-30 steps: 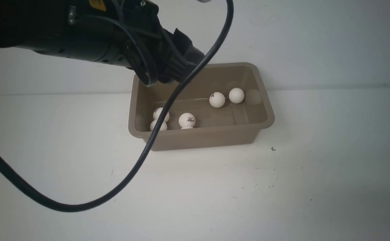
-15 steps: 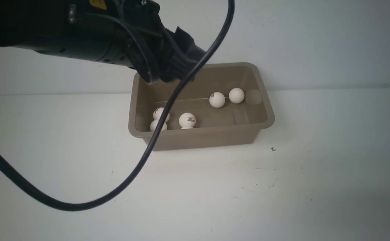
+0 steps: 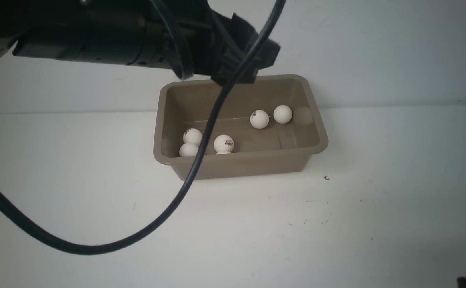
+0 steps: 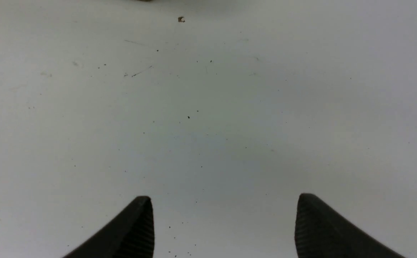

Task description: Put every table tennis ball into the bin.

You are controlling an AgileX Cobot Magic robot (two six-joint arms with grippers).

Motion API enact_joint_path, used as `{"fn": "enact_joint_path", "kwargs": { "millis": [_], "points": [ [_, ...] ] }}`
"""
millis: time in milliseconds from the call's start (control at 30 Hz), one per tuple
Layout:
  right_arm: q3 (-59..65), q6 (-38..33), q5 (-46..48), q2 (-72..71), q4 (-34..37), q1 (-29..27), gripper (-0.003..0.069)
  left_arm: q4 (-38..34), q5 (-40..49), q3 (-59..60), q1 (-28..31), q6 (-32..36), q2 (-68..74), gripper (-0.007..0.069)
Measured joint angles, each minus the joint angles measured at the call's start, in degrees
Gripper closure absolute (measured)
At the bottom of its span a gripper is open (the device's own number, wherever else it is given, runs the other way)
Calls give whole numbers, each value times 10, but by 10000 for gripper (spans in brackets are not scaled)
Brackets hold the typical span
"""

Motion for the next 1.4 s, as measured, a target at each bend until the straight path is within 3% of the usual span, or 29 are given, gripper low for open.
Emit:
{"fn": "enact_joint_path", "kwargs": {
  "millis": [300, 600, 733, 833, 1067, 1233, 1400],
  "points": [
    [0, 0, 1, 0, 0, 0, 177, -64, -6, 0, 0, 3, 0, 228],
    [0, 0, 1, 0, 0, 0, 177, -44, -36, 0, 0, 69, -12, 228],
    [0, 0, 1, 0, 0, 0, 177, -23, -33, 3, 16, 68, -44, 228],
    [0, 0, 1, 0, 0, 0, 177, 47, 13, 3, 50, 5, -115, 228],
    [0, 0, 1, 0, 0, 0, 177, 301, 123, 22, 90, -214, -247, 228],
    [0, 0, 1, 0, 0, 0, 177, 425, 49, 168, 95, -306, -305, 228],
    [0, 0, 1, 0, 0, 0, 177, 447, -50, 363, 129, -347, -363, 228]
  ]
}}
